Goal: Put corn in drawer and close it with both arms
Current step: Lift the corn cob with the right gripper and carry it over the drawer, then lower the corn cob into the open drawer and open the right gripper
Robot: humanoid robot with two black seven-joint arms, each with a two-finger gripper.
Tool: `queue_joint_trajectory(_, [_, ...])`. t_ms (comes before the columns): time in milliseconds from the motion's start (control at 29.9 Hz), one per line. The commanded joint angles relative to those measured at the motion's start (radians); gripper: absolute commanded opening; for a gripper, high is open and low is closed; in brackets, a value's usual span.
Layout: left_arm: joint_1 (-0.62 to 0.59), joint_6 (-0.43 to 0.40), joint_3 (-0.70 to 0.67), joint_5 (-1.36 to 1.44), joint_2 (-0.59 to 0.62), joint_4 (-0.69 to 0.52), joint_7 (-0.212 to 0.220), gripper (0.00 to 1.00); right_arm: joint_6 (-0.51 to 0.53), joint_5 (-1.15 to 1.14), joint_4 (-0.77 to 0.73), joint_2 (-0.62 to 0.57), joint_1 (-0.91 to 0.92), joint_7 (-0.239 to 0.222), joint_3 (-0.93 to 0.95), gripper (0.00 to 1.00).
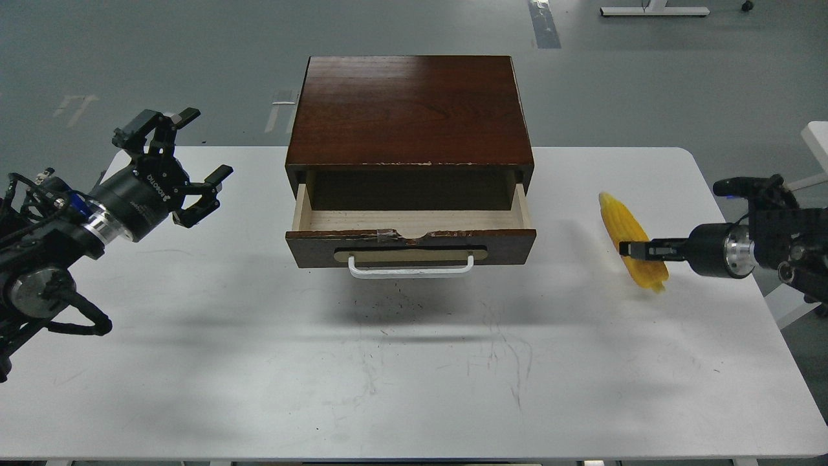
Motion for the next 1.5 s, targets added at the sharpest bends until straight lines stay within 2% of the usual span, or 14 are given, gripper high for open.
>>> queue_joint_trajectory(0, [0.000, 0.000, 0.000, 0.001, 0.004, -0.001, 0.000, 1.00, 0.007, 0.000, 0.046, -0.011, 0.132, 0.000, -0.004, 0.24])
queue_joint_trajectory(200, [0.000, 0.000, -0.011, 0.001, 0.007, -0.002, 0.000, 1.00, 0.043, -0.002, 0.120, 0.026, 0.385, 0.000, -0.054, 0.24])
queue_joint_trajectory(368, [0.000, 0.000, -0.015, 0.000, 0.010, -0.004, 0.000, 1.00, 0.044, -0.003, 0.175, 0.170, 0.577, 0.000, -0.169, 0.24])
queue_joint_trajectory(568, [0.000, 0.000, -0.015, 0.000, 0.028, -0.010, 0.000, 1.00, 0.040, -0.006, 0.235, 0.311, 0.680, 0.000, -0.231, 0.24])
queue_joint_trajectory(869, [0.000, 0.000, -0.015, 0.000, 0.031, -0.010, 0.000, 1.00, -0.005, -0.141, 0.317, 0.428, 0.734, 0.000, -0.281, 0.24])
queue_joint_trajectory(1136, [0.002, 0.000, -0.015, 0.000, 0.031, -0.010, 0.000, 1.00, -0.160, -0.262, 0.313, 0.513, 0.728, 0.000, -0.425, 0.24])
queue_joint_trajectory(1470, [0.003, 0.000, -0.015, 0.000, 0.031, -0.010, 0.000, 1.00, -0.177, -0.264, 0.244, 0.592, 0.680, 0.000, -0.459, 0.27])
